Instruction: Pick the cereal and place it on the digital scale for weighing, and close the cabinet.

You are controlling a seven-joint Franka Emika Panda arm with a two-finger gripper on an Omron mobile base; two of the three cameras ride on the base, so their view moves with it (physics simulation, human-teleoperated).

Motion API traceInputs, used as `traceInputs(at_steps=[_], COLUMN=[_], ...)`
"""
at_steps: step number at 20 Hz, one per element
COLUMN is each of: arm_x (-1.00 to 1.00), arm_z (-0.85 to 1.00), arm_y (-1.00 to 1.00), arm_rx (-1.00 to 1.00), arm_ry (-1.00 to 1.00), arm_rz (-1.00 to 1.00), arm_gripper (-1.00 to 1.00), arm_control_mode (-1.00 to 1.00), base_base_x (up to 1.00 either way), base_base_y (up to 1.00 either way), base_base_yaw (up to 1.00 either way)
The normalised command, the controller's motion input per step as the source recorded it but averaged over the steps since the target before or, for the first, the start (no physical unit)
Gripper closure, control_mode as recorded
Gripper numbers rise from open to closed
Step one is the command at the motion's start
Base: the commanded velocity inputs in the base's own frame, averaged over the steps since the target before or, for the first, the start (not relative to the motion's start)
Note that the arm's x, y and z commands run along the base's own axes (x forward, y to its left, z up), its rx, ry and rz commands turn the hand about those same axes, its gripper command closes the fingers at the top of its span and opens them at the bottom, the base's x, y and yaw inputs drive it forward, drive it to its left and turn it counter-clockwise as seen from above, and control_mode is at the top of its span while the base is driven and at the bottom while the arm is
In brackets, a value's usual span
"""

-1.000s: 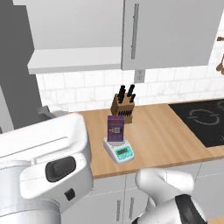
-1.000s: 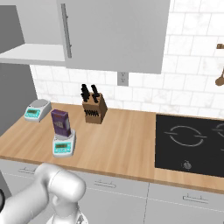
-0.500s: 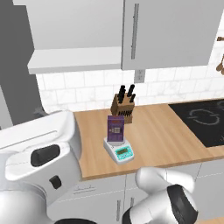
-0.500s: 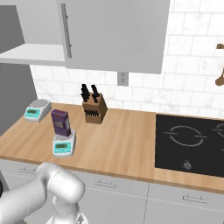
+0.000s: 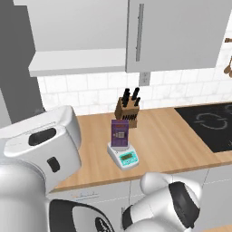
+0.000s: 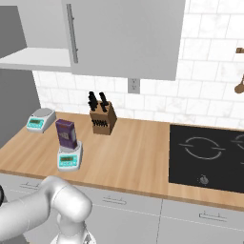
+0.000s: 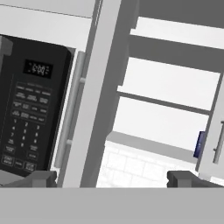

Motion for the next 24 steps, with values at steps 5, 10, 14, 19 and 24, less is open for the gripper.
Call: traceInputs(at_steps=[5, 10, 14, 19, 24], arm_x=[0.19, 0.15, 0.23, 0.26, 0.46], arm_z=[-0.02, -0.13, -0.27, -0.23, -0.16], arm_y=[0.08, 0.01, 0.00, 0.00, 0.00], arm_rx=[0.00, 0.00, 0.00, 0.00, 0.00], arm_ry=[0.01, 0.00, 0.00, 0.00, 0.00], arm_rz=[0.09, 0.11, 0.08, 0.06, 0.05], arm_gripper=[-1.00, -1.00, -1.00, -1.00, -1.00], arm_control_mode=[-1.00, -1.00, -1.00, -1.00, -1.00], base_base_x=[0.00, 0.00, 0.00, 0.00, 0.00], base_base_y=[0.00, 0.00, 0.00, 0.00, 0.00], base_base_yaw=[0.00, 0.00, 0.00, 0.00, 0.00])
